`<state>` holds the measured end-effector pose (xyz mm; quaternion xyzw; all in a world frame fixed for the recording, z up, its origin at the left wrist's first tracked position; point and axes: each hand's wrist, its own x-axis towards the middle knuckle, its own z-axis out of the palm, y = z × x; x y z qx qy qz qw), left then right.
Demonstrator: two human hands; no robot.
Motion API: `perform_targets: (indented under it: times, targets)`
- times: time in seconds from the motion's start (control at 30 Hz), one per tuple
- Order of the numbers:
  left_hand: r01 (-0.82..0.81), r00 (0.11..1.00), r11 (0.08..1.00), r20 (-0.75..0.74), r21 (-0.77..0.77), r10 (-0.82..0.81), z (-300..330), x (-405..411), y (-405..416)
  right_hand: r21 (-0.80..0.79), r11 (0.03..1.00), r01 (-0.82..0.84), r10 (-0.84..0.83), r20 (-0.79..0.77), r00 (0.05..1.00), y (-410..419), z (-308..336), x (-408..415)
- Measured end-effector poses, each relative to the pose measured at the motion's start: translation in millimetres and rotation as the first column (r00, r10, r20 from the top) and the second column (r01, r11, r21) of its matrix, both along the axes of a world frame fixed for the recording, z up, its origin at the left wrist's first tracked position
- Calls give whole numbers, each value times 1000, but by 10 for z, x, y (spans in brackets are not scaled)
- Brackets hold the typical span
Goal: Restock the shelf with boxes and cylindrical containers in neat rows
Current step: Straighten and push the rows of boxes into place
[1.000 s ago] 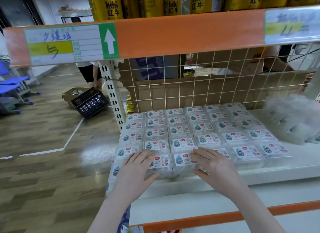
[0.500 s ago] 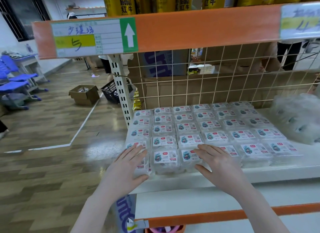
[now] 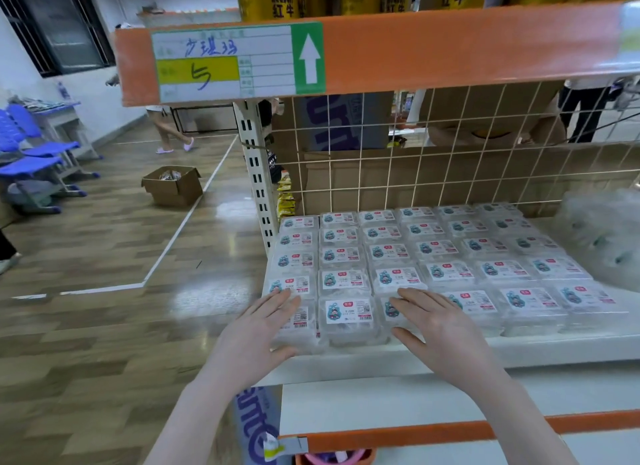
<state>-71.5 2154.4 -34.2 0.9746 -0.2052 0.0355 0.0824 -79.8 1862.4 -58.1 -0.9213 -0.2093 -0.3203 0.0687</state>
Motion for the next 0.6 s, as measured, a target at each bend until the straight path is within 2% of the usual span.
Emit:
perform_targets:
  times: [0.27,0.6]
  targets:
    - [-23,1000,998,20,56,22,-42,27,-118,1,1000,27,-27,-26,999,-10,-13,2]
    - [-18,1000,1000,-24,12,19,-105,56,-146,-23,998,56,-57,-62,996,-35,-23,15]
